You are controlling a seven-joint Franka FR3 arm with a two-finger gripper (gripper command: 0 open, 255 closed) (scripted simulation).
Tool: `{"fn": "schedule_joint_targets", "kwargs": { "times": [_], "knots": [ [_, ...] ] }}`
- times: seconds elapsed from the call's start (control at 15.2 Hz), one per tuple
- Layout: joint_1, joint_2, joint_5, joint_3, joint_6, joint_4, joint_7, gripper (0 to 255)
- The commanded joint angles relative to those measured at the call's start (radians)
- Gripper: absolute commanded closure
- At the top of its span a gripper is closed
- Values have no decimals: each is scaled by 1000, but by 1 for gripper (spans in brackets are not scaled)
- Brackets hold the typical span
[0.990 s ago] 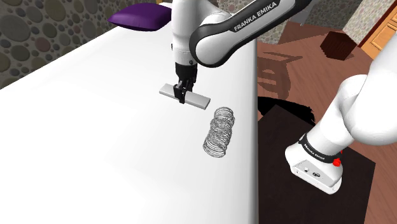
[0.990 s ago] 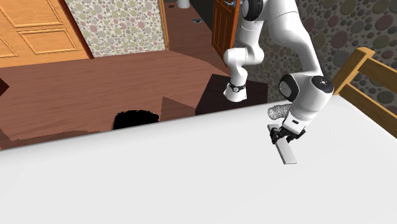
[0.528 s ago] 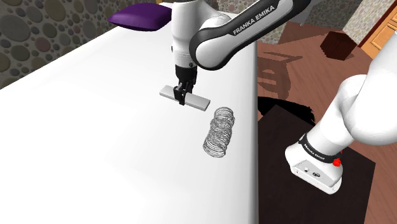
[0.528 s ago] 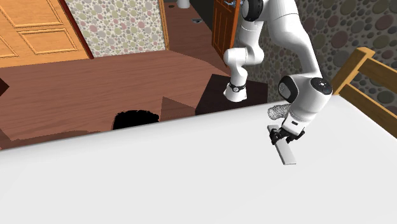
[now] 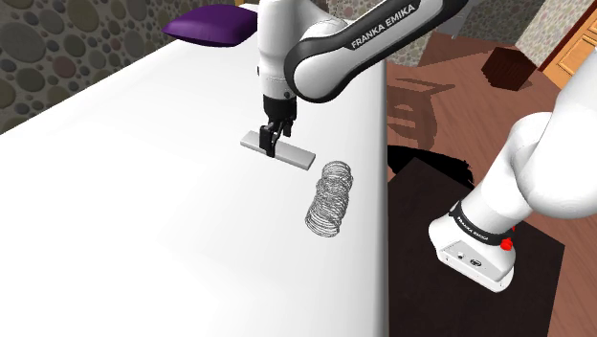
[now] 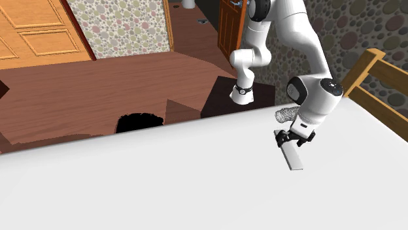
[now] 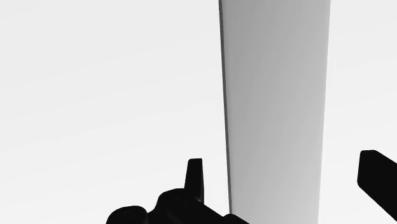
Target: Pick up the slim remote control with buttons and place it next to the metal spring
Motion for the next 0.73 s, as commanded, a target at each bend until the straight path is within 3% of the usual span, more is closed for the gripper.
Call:
{"fn": "schedule_joint_targets", "kwargs": {
  "times": [0.0,0.13,0.66],
  "knots": [
    [0,-31,8,2,-49,18,-5,0],
    [-1,-61,15,3,-106,46,-10,0],
    [-1,-61,15,3,-106,46,-10,0]
  ]
}}
